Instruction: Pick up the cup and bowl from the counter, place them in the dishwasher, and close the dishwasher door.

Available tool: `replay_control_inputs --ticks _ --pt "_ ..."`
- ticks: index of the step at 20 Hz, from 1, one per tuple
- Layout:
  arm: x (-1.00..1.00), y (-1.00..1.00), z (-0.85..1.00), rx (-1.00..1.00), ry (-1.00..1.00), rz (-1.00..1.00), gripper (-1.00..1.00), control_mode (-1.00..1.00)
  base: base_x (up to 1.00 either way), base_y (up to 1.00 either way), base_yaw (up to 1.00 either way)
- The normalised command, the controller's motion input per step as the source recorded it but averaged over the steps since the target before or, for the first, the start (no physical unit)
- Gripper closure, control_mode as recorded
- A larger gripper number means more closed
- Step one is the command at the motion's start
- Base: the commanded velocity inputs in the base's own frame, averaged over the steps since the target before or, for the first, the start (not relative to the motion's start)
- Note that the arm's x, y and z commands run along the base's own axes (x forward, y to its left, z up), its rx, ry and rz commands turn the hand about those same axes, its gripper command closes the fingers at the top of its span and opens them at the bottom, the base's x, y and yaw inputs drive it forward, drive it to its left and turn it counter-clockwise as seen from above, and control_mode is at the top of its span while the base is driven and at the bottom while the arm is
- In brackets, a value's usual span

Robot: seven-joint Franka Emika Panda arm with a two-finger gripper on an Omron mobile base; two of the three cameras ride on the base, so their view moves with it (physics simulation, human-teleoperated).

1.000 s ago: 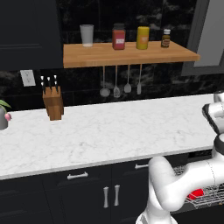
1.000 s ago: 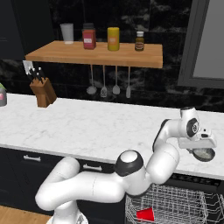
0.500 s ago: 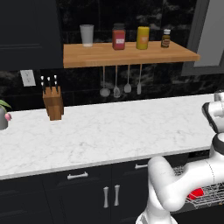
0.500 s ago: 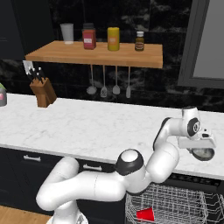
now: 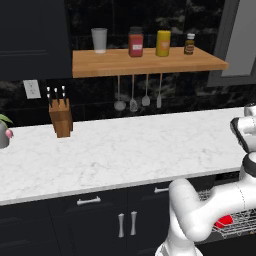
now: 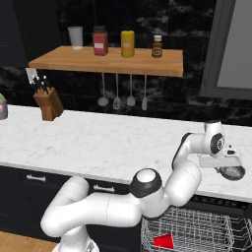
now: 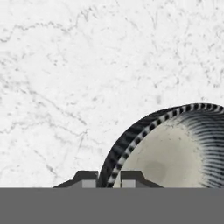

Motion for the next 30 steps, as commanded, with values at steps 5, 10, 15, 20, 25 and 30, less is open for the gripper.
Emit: replay_control_inputs --ticks 5,10,15,20,25,30 --pt "-0.68 0.06 0.03 -0.01 -0.07 0.01 1.0 -1.0 0.0 0.0 0.0" --pt "-1.0 0.34 0.01 -0.02 -0.16 0.29 1.0 -1.0 0.0 0.0 0.0" --pt "-1.0 0.52 0.0 -0.08 -0.13 0.42 1.0 -1.0 0.0 0.0 0.0" --pt "-0.98 0.67 -0.1 0.0 -0.09 0.21 1.0 -1.0 0.0 0.0 0.0" --pt "-0.97 0.41 -0.18 0.2 -0.03 0.0 1.0 -1.0 0.0 0.0 0.0" --pt "-0.5 0.39 -0.13 0.18 0.04 -0.01 1.0 -1.0 0.0 0.0 0.0"
